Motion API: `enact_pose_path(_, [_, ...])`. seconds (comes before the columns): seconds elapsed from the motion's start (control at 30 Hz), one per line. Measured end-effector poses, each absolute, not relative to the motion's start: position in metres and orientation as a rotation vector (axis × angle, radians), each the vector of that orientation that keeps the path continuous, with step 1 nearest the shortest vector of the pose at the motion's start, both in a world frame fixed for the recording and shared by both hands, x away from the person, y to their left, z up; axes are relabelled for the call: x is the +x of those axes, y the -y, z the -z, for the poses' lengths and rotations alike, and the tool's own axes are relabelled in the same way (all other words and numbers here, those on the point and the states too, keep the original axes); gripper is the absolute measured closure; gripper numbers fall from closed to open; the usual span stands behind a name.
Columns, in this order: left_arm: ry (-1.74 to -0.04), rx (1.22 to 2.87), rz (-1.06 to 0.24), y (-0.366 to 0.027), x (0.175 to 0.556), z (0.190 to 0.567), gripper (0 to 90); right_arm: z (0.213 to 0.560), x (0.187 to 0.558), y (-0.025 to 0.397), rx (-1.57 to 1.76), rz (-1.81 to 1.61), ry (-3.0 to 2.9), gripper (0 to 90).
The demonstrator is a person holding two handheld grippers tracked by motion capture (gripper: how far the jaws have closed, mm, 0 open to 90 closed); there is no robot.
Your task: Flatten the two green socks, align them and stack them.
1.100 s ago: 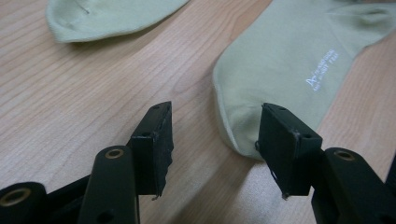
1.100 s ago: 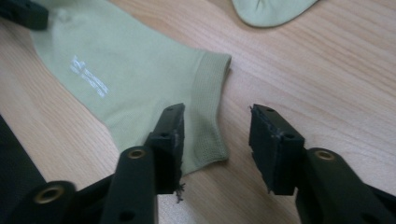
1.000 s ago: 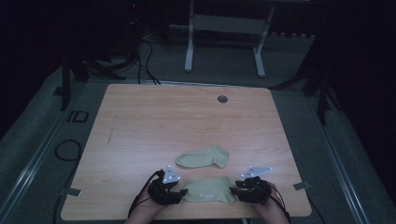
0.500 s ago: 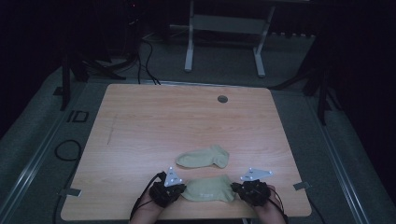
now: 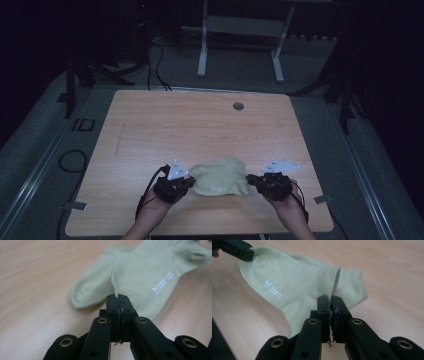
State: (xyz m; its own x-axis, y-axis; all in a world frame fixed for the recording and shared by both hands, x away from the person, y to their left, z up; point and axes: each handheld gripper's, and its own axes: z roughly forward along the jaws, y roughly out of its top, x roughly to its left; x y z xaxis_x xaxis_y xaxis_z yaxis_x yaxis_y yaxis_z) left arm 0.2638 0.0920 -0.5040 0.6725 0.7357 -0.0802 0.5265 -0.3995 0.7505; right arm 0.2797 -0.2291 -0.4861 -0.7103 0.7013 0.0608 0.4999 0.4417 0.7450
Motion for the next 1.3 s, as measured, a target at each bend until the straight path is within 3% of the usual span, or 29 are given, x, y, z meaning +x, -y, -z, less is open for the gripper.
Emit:
enact_pose_path(0.3, [-1.009,2.093,-0.366,-0.091,0.292,0.497,88.4,0.472,0.318,0.219,1.069,-1.135,-2.422,86.3])
enact_pose_path(0.87, [-1.105,2.151,-0.276,-0.087,0.323,0.536,88.3,0.527,0.359,0.216,1.207,-0.988,-2.493,85.7])
enact_pose_path(1.13, [-1.13,2.187,-0.277,-0.084,0.331,0.551,87.4,0.541,0.369,0.213,1.225,-0.919,-2.523,80.4])
enact_pose_path(1.17, [-1.131,2.188,-0.274,-0.084,0.331,0.551,86.5,0.543,0.369,0.213,1.225,-0.91,-2.523,78.8])
enact_pose_path(1.3, [-1.133,2.13,-0.264,-0.088,0.331,0.55,67.4,0.544,0.37,0.213,1.228,-0.908,-2.519,70.5])
